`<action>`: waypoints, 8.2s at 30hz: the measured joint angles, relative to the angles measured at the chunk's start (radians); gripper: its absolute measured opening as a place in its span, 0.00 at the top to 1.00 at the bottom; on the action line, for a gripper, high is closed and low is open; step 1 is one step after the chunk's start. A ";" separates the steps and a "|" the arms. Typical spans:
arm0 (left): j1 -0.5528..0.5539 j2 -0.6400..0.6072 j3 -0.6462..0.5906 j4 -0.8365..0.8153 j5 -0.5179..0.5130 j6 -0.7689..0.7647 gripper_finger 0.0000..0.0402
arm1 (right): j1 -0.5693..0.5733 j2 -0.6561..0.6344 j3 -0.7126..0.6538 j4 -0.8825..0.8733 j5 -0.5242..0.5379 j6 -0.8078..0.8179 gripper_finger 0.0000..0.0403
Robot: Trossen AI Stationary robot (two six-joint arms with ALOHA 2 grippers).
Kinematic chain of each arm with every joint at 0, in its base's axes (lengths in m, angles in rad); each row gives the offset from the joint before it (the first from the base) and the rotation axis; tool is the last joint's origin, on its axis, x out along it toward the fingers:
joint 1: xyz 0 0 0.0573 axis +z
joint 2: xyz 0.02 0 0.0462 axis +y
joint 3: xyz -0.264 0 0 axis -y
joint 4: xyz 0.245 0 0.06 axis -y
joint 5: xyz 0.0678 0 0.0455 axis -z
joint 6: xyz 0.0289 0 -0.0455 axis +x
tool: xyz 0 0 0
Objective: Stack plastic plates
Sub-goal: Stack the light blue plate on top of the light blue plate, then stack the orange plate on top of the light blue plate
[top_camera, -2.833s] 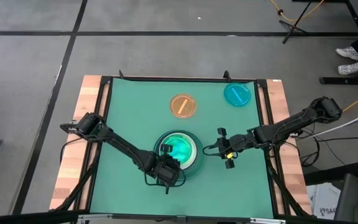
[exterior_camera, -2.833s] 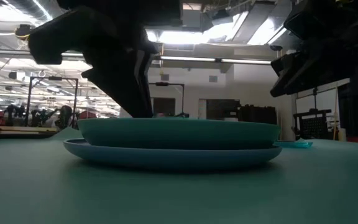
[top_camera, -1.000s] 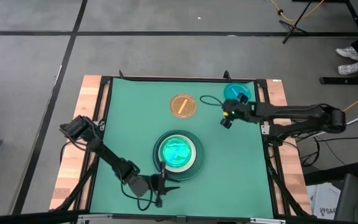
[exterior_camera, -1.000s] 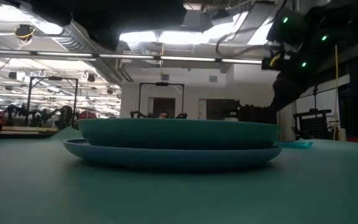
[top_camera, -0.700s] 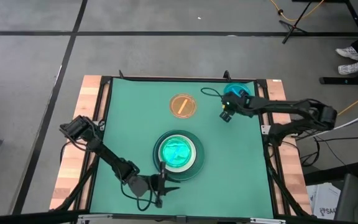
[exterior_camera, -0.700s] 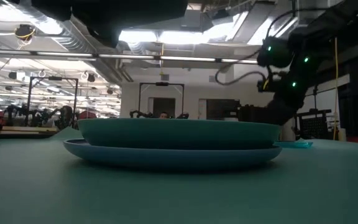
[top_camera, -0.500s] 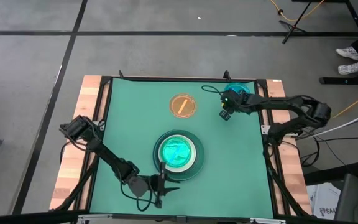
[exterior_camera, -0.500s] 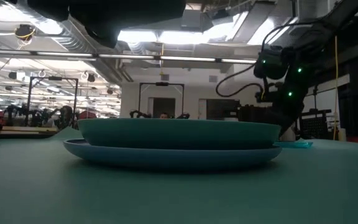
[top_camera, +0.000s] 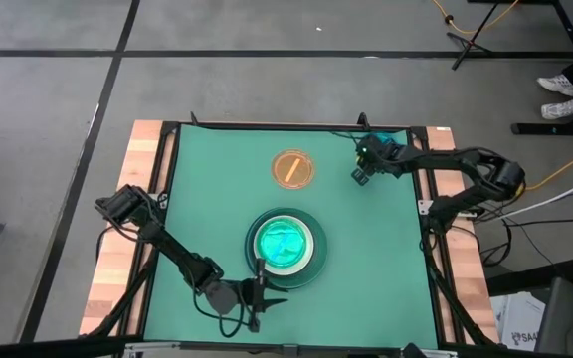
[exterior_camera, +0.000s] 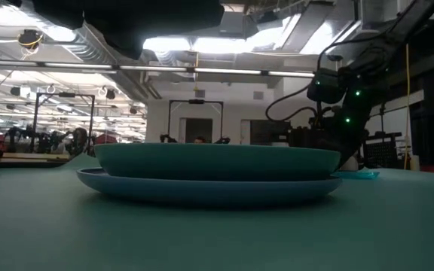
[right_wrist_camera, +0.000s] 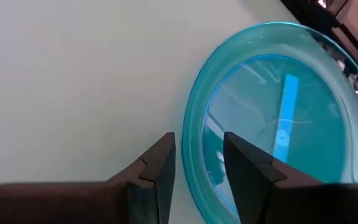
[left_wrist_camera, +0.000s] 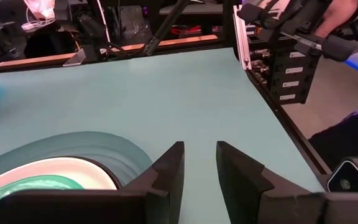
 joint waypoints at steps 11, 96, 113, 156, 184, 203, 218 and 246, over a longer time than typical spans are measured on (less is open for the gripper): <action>0.001 0.000 0.000 -0.003 0.000 0.000 0.78 | -0.019 0.011 0.000 0.076 -0.022 0.024 0.69; -0.124 -0.010 0.001 0.112 -0.556 0.219 0.78 | 0.865 -0.077 0.000 0.430 -0.278 -0.571 0.99; -0.122 -0.011 0.001 0.112 -0.548 0.219 0.78 | 0.922 0.015 0.001 0.627 -0.379 -0.606 0.99; -0.122 -0.012 0.001 0.111 -0.517 0.227 0.78 | 0.918 0.301 0.275 0.445 -0.395 -0.461 0.99; -0.122 -0.012 0.001 0.111 -0.494 0.209 0.78 | 0.880 0.001 0.274 0.163 -0.386 -0.363 0.65; -0.122 -0.012 0.001 0.109 -0.492 0.207 0.78 | 0.562 -0.007 0.274 0.000 -0.277 -0.454 0.65; -0.119 -0.012 0.001 0.109 -0.494 0.207 0.78 | 0.493 0.256 0.273 0.168 -0.063 -0.656 0.65; -0.118 -0.012 0.000 0.104 -0.491 0.207 0.78 | 0.403 0.433 0.274 0.467 -0.192 -0.682 0.65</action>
